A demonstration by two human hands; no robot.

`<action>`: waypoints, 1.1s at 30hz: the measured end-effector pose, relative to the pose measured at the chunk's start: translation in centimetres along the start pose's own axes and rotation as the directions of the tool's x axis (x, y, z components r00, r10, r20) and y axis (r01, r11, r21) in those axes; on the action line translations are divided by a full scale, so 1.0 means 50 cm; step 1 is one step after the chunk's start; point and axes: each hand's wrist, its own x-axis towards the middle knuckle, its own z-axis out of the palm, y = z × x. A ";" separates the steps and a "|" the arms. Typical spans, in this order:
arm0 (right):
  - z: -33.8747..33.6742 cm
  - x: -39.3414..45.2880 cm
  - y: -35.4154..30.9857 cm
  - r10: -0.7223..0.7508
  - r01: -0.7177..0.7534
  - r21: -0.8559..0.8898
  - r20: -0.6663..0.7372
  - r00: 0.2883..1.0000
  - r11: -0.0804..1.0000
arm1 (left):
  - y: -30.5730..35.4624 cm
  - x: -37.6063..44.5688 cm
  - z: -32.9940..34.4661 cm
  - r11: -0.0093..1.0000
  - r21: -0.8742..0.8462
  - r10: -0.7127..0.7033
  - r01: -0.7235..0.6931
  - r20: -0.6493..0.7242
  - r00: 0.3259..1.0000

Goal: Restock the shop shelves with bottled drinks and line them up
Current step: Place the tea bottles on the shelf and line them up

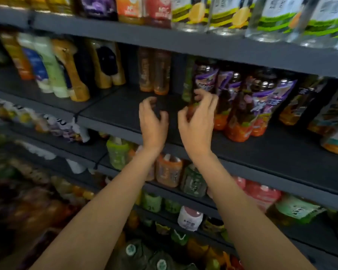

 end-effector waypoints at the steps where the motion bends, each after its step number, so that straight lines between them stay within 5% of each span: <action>1: 0.035 -0.017 -0.029 -0.021 0.021 0.007 0.081 0.997 1.000 | -0.020 -0.003 -0.056 1.000 0.009 -0.005 0.005 -0.053 0.999; 4: 0.156 -0.101 -0.106 -0.097 0.093 0.028 0.346 0.933 0.995 | -0.124 -0.026 -0.256 0.982 0.105 -0.144 0.159 -0.133 0.981; 6: 0.249 -0.179 -0.158 -0.158 0.174 0.022 0.544 0.824 0.984 | -0.219 -0.060 -0.415 0.900 0.215 -0.351 0.379 -0.159 0.923; 11: 0.501 -0.418 -0.257 -0.113 0.200 0.047 0.936 0.333 0.979 | -0.432 -0.179 -0.820 0.476 0.499 -0.764 0.724 -0.172 0.622; 14: 0.628 -0.573 -0.285 0.012 0.101 -0.017 0.999 0.050 0.995 | -0.533 -0.243 -1.020 0.261 0.575 -0.855 0.776 -0.235 0.462; 17: 0.709 -0.699 -0.301 0.155 0.019 -0.154 0.979 -0.135 0.988 | -0.608 -0.277 -1.150 0.123 0.607 -0.902 0.785 -0.261 0.343; 21: 0.789 -0.815 -0.291 0.299 -0.005 -0.307 0.930 -0.213 0.952 | -0.707 -0.285 -1.212 0.087 0.636 -0.938 0.766 -0.206 0.278; 25: 0.899 -0.908 -0.250 0.404 -0.055 -0.432 0.876 -0.264 0.900 | -0.823 -0.284 -1.216 0.148 0.702 -0.952 0.697 -0.090 0.294; 33: 1.116 -1.080 -0.182 0.514 -0.062 -0.543 0.821 -0.249 0.837 | -1.073 -0.291 -1.265 0.088 0.688 -0.977 0.721 -0.081 0.197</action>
